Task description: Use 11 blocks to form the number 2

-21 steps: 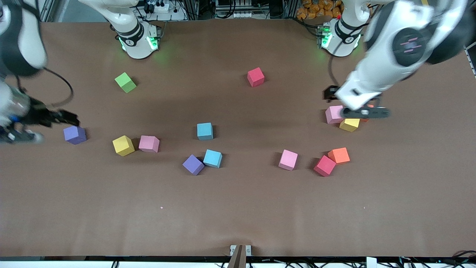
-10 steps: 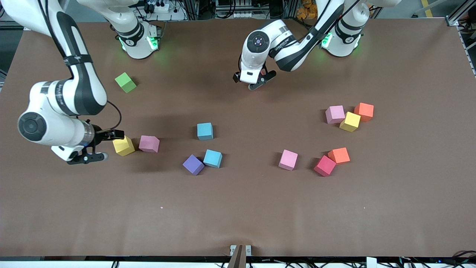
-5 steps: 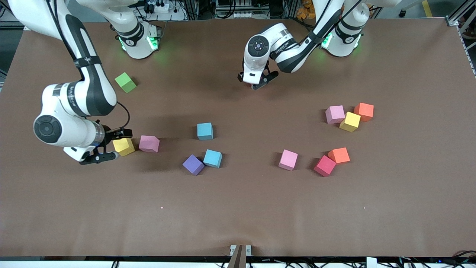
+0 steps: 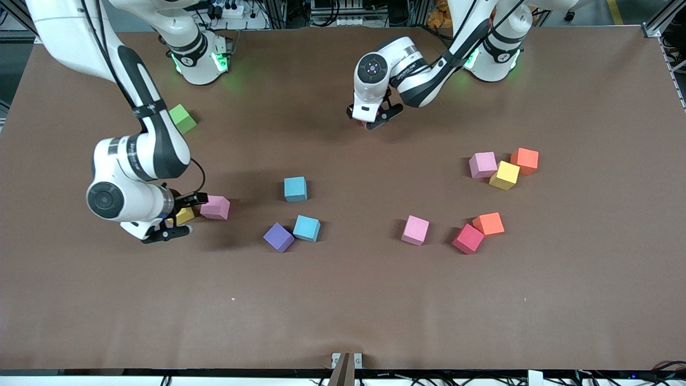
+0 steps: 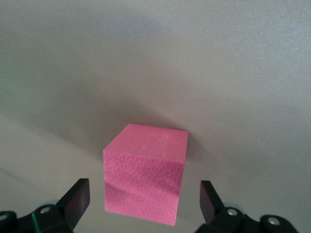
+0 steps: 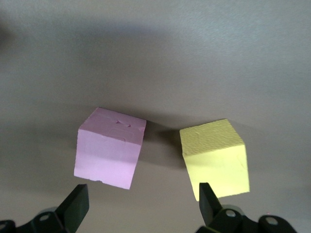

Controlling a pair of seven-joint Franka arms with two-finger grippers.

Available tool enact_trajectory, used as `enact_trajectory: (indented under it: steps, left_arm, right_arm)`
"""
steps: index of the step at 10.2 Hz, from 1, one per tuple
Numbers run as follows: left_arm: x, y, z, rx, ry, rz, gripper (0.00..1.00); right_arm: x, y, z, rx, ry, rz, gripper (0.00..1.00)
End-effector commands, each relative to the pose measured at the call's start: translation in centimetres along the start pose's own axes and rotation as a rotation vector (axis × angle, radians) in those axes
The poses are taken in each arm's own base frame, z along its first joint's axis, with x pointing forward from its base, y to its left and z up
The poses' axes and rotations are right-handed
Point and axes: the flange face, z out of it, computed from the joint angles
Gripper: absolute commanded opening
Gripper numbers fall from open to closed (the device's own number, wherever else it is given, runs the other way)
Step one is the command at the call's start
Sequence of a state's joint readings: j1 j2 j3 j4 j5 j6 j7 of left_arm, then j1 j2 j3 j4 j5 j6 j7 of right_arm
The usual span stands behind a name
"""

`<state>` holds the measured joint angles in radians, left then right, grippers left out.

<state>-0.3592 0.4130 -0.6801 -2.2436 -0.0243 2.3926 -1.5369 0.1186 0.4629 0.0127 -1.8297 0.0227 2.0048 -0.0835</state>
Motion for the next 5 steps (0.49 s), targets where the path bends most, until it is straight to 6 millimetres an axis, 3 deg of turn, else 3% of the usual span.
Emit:
enact_trajectory:
  steps: [1, 5]
  left_arm:
    - [0.1, 0.2, 1.1, -0.026, 0.001, -0.017, 1.00]
    - [0.8, 0.4, 1.3, -0.038, -0.004, -0.027, 0.97]
  right_arm:
    - [0.3, -0.2, 0.1, 0.027, 0.008, 0.017, 1.00]
    - [0.5, -2.3, 0.9, 0.047, -0.006, 0.131, 1.00]
